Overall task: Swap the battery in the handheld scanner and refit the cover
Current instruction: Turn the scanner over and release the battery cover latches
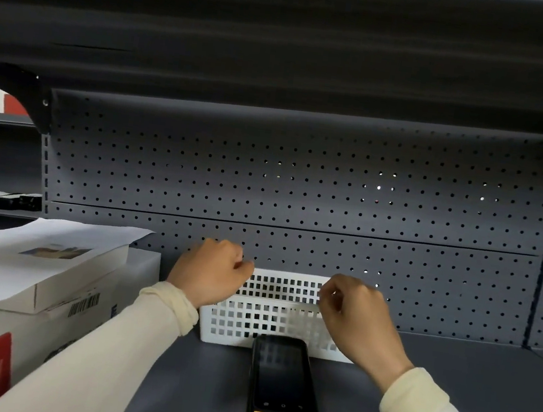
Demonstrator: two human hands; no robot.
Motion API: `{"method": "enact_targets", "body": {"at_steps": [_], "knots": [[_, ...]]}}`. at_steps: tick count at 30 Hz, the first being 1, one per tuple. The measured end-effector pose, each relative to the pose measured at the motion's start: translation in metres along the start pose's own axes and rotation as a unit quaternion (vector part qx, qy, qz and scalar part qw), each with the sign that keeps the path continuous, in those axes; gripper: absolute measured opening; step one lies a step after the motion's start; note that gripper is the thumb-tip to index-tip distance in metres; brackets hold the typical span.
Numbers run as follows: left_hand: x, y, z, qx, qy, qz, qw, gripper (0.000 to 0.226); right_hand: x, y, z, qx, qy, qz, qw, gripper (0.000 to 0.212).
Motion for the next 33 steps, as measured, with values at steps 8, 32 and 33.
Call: {"method": "enact_targets", "body": {"at_steps": [8, 32, 33], "knots": [[0.004, -0.015, 0.006, 0.045, 0.014, 0.047, 0.998, 0.046, -0.001, -0.002, 0.002, -0.001, -0.004, 0.017, 1.0, 0.01], [0.081, -0.089, 0.019, -0.144, -0.167, -0.351, 0.91, 0.03, 0.057, -0.064, 0.03, 0.209, 0.023, -0.348, 0.914, 0.024], [0.078, -0.09, 0.02, -0.147, -0.167, -0.345, 0.912, 0.032, 0.059, -0.066, 0.031, 0.224, 0.036, -0.35, 0.909, 0.022]]}}
Point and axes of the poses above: each hand's wrist, its own y-axis towards the middle knuckle, its own x-axis out of the palm, z = x × y, the point moved 10 cm from there along y, towards the middle knuckle, and after that the axes turned 3 degrees about x, right-handed, at the moved point
